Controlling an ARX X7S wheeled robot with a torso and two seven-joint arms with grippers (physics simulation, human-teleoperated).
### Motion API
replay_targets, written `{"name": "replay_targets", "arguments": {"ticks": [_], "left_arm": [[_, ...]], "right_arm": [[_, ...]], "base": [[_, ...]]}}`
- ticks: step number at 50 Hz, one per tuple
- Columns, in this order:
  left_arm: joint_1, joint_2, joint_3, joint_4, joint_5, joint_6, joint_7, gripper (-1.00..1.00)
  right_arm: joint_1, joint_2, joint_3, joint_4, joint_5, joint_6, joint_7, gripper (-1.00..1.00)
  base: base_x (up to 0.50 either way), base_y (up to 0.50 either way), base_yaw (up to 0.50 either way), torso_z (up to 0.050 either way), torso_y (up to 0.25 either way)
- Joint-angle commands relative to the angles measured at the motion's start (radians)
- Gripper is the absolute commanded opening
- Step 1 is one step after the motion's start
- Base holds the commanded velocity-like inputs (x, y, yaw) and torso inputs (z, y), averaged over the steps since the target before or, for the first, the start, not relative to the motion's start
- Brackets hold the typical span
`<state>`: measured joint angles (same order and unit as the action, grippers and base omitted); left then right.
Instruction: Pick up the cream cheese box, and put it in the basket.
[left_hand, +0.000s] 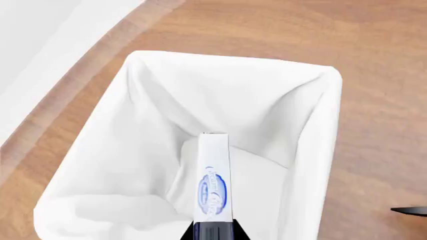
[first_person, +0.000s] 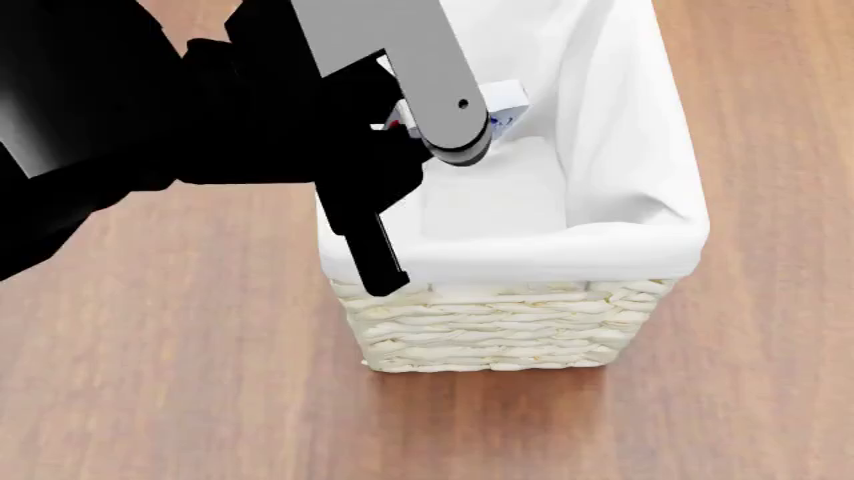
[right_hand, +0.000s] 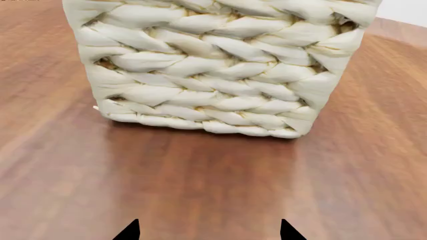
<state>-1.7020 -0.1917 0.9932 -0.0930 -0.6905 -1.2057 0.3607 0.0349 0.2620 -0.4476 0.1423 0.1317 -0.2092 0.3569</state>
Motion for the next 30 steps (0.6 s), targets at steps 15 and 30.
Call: {"name": "replay_targets", "arguments": {"ticks": [15, 30], "left_arm": [[0.009, 0.016, -0.037, -0.040, 0.018, 0.073, -0.037, 1.00], [0.030, -0.041, -0.125, 0.039, -0.048, 0.050, -0.065, 1.00]], "right_arm": [[0.001, 0.002, -0.013, 0.017, 0.005, -0.017, -0.001, 1.00], [0.005, 0.009, -0.011, 0.007, 0.012, -0.007, 0.006, 1.00]], "base": [[0.00, 0.00, 0.00, 0.000, 0.000], [0.00, 0.00, 0.00, 0.000, 0.000]]}}
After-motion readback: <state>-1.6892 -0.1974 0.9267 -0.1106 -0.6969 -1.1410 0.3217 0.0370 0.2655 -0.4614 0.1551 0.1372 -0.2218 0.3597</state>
